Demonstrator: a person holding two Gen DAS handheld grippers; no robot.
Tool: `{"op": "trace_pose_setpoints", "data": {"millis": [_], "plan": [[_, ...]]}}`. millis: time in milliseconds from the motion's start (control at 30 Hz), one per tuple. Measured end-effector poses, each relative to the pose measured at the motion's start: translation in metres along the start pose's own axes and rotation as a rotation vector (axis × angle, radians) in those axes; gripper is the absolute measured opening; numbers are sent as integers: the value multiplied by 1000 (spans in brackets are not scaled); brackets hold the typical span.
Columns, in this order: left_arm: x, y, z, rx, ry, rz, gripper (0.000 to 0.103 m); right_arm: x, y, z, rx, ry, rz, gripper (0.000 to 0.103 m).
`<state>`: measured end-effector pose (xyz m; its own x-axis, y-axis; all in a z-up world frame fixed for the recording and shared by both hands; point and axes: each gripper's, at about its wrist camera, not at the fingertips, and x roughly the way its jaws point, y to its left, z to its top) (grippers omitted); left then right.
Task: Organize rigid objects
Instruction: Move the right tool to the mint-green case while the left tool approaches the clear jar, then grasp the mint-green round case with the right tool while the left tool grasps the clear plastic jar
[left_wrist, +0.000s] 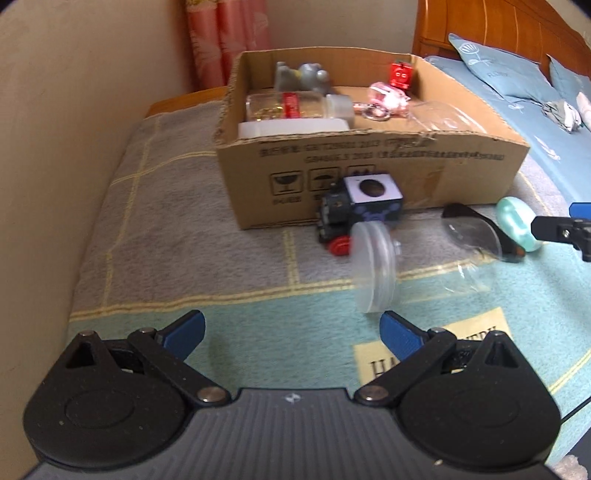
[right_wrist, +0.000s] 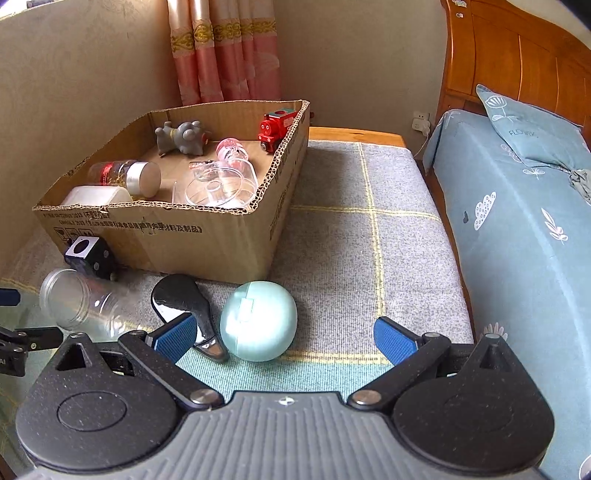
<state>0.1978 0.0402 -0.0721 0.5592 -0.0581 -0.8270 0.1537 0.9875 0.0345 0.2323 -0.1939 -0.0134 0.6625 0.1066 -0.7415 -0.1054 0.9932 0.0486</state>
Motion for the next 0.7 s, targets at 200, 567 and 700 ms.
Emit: {"op": "trace_pose_setpoints", "data": {"millis": [200,567,700], "plan": [[-13,-2,-5,22,-8,-46,100,30,4,7,-7,10,-32,103],[-22,-56,6,153,-57,-209,100,32,-19,-10,-55,34,-48,103],[-9,-70,6,153,-38,-190,100,32,-19,-10,-54,26,-45,103]]}}
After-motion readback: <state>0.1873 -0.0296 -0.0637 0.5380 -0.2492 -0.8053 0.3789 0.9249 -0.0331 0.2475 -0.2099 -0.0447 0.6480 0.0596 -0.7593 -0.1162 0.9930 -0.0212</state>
